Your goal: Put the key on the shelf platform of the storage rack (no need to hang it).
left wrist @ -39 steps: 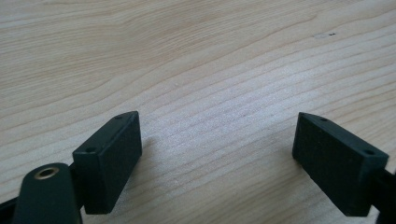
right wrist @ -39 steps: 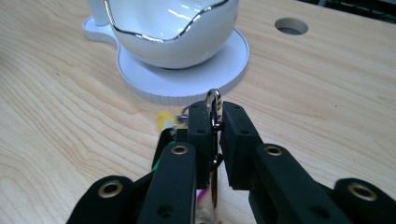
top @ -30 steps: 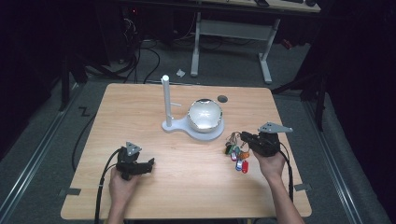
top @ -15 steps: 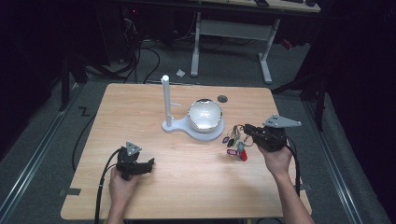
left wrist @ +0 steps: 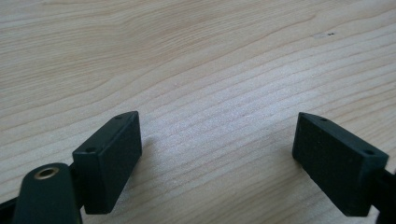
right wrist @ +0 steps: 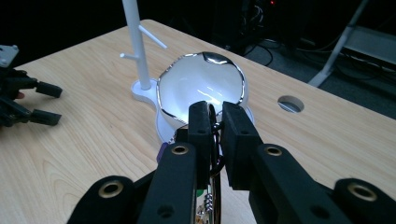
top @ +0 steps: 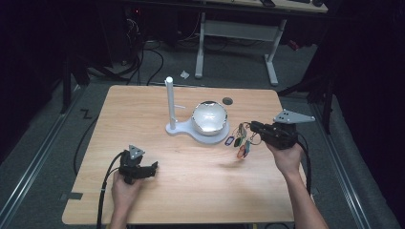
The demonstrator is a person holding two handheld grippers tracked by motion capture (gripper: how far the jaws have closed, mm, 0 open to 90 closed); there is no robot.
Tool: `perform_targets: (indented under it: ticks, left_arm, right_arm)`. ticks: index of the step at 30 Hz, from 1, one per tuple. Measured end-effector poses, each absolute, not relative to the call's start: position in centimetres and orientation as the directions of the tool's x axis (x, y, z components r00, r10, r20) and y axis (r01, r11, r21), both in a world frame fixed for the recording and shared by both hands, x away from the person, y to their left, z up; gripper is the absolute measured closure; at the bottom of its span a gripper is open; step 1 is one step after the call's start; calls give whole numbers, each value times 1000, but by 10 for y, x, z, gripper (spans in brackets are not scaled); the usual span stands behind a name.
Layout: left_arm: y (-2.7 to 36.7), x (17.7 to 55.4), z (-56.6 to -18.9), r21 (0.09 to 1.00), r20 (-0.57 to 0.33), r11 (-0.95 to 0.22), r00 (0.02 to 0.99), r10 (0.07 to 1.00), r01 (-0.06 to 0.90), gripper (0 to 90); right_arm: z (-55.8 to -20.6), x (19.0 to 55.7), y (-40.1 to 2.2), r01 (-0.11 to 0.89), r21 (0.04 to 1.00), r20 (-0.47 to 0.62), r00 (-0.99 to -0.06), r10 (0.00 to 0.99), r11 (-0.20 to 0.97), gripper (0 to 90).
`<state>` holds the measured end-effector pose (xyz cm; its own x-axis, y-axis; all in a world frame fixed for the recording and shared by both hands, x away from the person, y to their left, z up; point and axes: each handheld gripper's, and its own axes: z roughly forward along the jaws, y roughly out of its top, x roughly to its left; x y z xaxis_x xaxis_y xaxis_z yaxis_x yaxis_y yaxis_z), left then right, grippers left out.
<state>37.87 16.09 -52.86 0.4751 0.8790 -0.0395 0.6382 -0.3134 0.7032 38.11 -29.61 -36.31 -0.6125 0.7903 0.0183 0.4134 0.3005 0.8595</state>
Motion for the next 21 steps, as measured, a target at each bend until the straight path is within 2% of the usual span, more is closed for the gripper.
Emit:
perform_targets:
  ticks: [13, 21]
  left_arm:
    - [161, 379, -529, 704, -40, -312, 474, 880, 638, 163]
    - [161, 379, -529, 704, -40, -312, 474, 879, 638, 163]
  right_arm:
    - [-335, 395, -268, 352, 880, 8, -681, 732, 318, 832]
    - [-324, 407, -257, 348, 884, 22, -696, 717, 311, 832]
